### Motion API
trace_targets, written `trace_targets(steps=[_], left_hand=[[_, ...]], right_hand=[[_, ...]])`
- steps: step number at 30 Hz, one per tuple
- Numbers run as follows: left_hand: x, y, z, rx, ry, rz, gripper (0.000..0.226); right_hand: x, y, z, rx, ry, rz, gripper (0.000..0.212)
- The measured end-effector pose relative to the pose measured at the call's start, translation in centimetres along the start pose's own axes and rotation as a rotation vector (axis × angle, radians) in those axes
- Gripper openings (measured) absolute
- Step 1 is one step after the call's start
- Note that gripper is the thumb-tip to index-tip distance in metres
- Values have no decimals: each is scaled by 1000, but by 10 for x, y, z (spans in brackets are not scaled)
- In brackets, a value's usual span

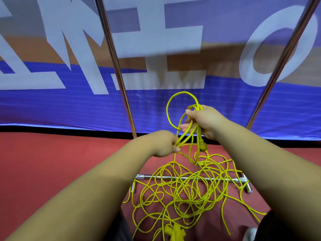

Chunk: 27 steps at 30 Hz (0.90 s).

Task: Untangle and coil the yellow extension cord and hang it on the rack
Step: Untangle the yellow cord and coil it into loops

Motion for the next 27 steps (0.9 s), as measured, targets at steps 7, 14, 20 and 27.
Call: trace_targets(steps=[7, 14, 20, 27], left_hand=[[-30, -42, 3, -175, 238, 308, 20], [-47, -65, -4, -229, 599, 87, 9], [-46, -50, 4, 134, 257, 211, 16], [-55, -35, 5, 101, 369, 670, 21]], right_hand=[[-19, 10, -12, 162, 78, 209, 12], [-29, 14, -29, 35, 287, 190, 28], [-27, 11, -28, 3, 72, 141, 25], [1, 10, 0, 90, -270, 207, 25]])
Point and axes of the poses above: each hand's wrist, its own z-axis away from the middle knuckle, its own x-axis out of the palm, y = z × x, the point moved 2 cm from there along -z, towards the middle knuckle, and after that the axes turned 11 degrees about y, right-handed, at the moved point
